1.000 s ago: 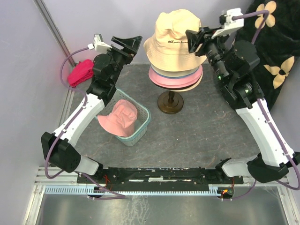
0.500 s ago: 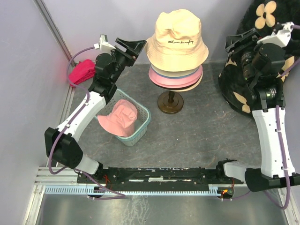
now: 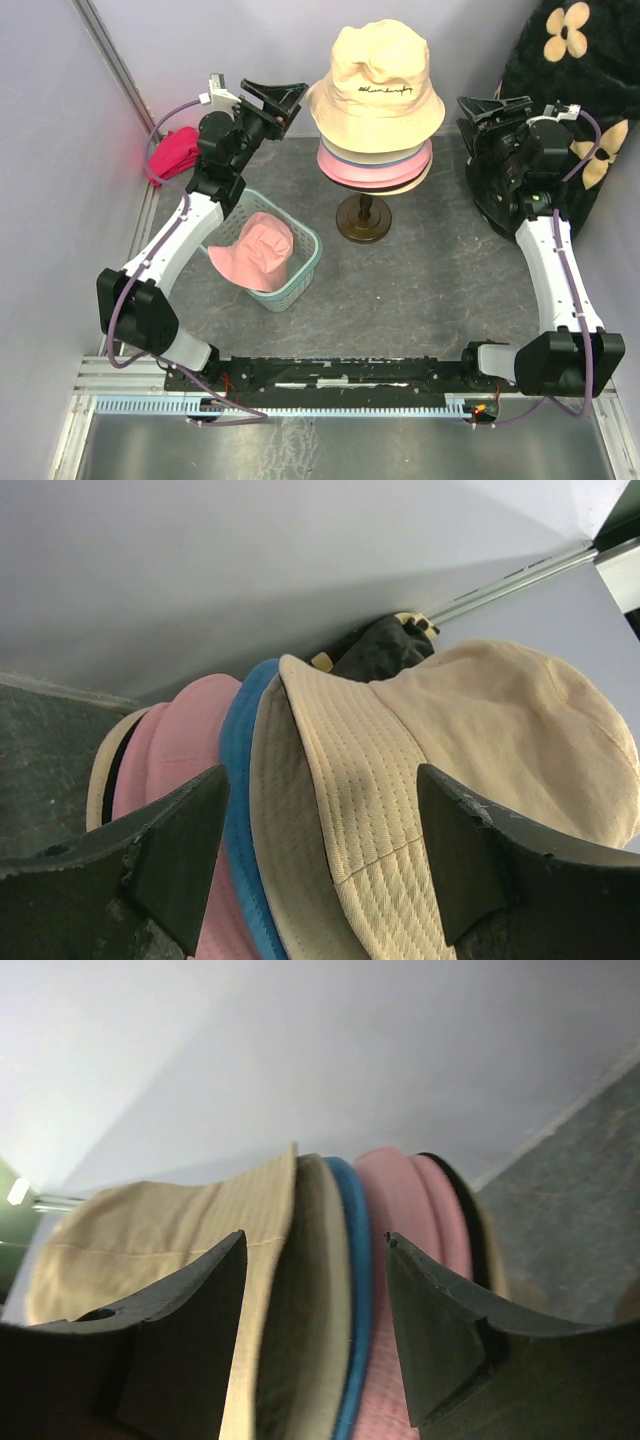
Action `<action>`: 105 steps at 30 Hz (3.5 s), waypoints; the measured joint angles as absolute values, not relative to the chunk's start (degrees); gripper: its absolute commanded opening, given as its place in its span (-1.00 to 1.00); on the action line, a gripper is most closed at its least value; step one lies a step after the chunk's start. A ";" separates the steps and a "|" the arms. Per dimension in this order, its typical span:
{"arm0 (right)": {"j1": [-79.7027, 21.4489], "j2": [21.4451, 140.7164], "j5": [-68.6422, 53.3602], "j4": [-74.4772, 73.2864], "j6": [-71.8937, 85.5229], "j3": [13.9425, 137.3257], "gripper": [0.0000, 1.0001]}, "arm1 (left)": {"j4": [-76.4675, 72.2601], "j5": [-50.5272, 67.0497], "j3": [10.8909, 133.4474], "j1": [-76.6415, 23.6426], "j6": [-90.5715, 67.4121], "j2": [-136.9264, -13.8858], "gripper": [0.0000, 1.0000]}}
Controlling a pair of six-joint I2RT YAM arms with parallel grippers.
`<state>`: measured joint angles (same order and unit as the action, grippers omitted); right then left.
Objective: Stack the hats
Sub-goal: Stack the hat on the hat.
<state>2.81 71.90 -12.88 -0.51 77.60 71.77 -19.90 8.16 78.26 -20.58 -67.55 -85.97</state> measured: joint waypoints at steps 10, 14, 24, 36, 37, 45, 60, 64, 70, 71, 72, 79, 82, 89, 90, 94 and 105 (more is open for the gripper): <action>3.11 73.34 -16.88 14.02 88.75 69.93 0.31 | -21.74 10.70 78.26 -20.58 -70.26 -88.40 0.64; 3.11 74.48 -17.98 15.73 90.43 69.87 0.31 | -22.90 11.03 78.26 -20.34 -71.57 -88.79 0.64; 3.09 76.47 -20.43 19.22 93.27 69.76 0.31 | -27.05 12.34 78.26 -20.32 -74.78 -90.70 0.64; 1.69 79.59 -22.04 22.98 96.36 69.76 0.32 | -31.57 14.17 78.26 -20.32 -77.58 -92.23 0.57; 1.50 79.77 -22.11 23.38 96.68 69.76 0.32 | -31.94 14.26 78.26 -20.32 -77.62 -92.23 0.56; -0.19 81.54 -22.61 26.00 98.39 69.76 0.30 | -34.02 15.59 78.24 -20.32 -78.48 -92.31 0.46; -1.78 83.55 -22.44 32.29 103.59 69.47 0.16 | -38.89 17.10 76.86 -20.32 -81.91 -93.73 0.22; -1.78 83.59 -22.26 33.26 104.33 69.08 -0.03 | -40.88 17.15 76.62 -20.32 -82.81 -94.32 -0.03; -1.78 83.96 -21.93 34.96 105.84 67.61 -0.55 | -43.70 17.43 75.50 -20.32 -83.85 -95.00 -0.48; -1.78 84.09 -21.91 35.29 106.28 67.33 -0.61 | -44.07 17.50 75.09 -20.32 -84.14 -95.00 -0.53; -1.78 84.16 -21.87 35.51 106.54 67.11 -0.66 | -44.47 17.58 74.70 -20.32 -84.47 -95.04 -0.60; -1.93 84.18 -21.78 36.56 107.35 66.15 -0.92 | -46.81 17.65 73.19 -20.34 -86.21 -95.11 -0.82; -2.04 84.18 -21.78 36.86 107.37 65.76 -0.97 | -47.37 17.65 72.66 -20.34 -86.54 -95.11 -0.89; -2.15 84.40 -21.80 37.67 107.35 65.41 -0.97 | -48.36 17.10 69.82 -20.67 -86.98 -95.11 -0.94; -2.17 84.42 -21.80 37.74 107.35 65.32 -0.97 | -48.27 17.02 69.67 -20.75 -86.98 -95.11 -0.94; -2.20 84.71 -21.80 38.48 107.33 64.82 -0.97 | -47.62 16.43 69.36 -21.37 -86.98 -95.09 -0.95; -2.24 85.97 -21.89 41.76 107.31 62.50 -0.97 | -44.99 14.98 69.36 -22.28 -86.98 -94.98 -0.95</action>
<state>-2.24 85.97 -21.89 41.76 107.31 62.50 -44.99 14.98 69.36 -22.28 -86.98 -94.98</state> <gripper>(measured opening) 0.101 0.102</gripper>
